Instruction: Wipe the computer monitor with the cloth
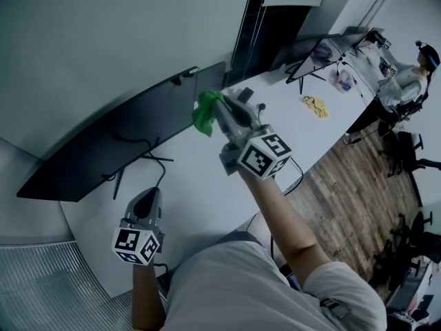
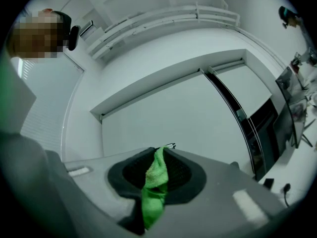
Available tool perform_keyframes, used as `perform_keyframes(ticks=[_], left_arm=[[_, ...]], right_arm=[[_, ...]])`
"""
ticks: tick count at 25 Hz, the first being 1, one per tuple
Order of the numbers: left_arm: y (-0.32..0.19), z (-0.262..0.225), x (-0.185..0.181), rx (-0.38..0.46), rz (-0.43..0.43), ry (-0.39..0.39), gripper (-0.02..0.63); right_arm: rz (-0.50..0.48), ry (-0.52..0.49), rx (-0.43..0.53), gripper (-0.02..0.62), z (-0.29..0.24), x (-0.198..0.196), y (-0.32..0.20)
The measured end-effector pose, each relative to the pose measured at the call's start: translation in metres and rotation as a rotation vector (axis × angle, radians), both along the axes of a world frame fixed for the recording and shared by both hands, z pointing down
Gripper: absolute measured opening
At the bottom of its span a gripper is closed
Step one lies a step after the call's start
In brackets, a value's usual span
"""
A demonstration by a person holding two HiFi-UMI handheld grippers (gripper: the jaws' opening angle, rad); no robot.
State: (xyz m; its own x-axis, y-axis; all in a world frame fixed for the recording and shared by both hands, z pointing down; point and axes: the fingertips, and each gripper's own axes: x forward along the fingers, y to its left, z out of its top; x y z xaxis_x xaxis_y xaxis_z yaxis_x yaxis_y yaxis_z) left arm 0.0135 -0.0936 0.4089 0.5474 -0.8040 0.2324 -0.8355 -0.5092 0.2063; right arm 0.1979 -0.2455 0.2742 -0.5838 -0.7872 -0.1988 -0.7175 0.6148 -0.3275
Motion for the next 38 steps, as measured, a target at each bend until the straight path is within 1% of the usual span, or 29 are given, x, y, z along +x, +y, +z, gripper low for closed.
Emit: perform_keyframes(ticks=[4, 10, 13, 16, 20, 25, 29, 35, 38], left_arm=[[0.004, -0.001, -0.004, -0.001, -0.011, 0.0, 0.009], [0.012, 0.0, -0.015, -0.001, -0.038, 0.006, 0.009], [0.015, 0.001, -0.02, -0.002, -0.046, 0.009, 0.009], [0.018, 0.002, -0.024, -0.004, -0.048, 0.011, 0.009], [0.021, 0.002, -0.031, -0.006, -0.058, 0.013, 0.009], [0.025, 0.005, -0.036, -0.008, -0.053, 0.012, 0.009], [0.03, 0.009, -0.037, -0.003, -0.038, 0.014, 0.009], [0.036, 0.009, -0.03, 0.011, -0.008, 0.005, 0.009], [0.041, 0.011, -0.03, 0.012, -0.002, 0.01, 0.011]], right_arm=[[-0.011, 0.003, -0.037, 0.057, 0.019, -0.003, 0.019], [-0.041, -0.001, -0.127, 0.057, 0.058, -0.017, 0.049], [-0.067, 0.033, -0.165, 0.057, 0.078, -0.028, 0.065], [-0.091, 0.098, -0.184, 0.057, 0.097, -0.04, 0.08], [-0.14, 0.194, -0.184, 0.057, 0.115, -0.059, 0.102], [-0.224, 0.32, -0.14, 0.057, 0.126, -0.084, 0.129], [-0.269, 0.363, -0.13, 0.057, 0.133, -0.096, 0.149], [-0.292, 0.417, -0.143, 0.057, 0.138, -0.102, 0.171], [-0.302, 0.428, -0.142, 0.057, 0.141, -0.103, 0.18]])
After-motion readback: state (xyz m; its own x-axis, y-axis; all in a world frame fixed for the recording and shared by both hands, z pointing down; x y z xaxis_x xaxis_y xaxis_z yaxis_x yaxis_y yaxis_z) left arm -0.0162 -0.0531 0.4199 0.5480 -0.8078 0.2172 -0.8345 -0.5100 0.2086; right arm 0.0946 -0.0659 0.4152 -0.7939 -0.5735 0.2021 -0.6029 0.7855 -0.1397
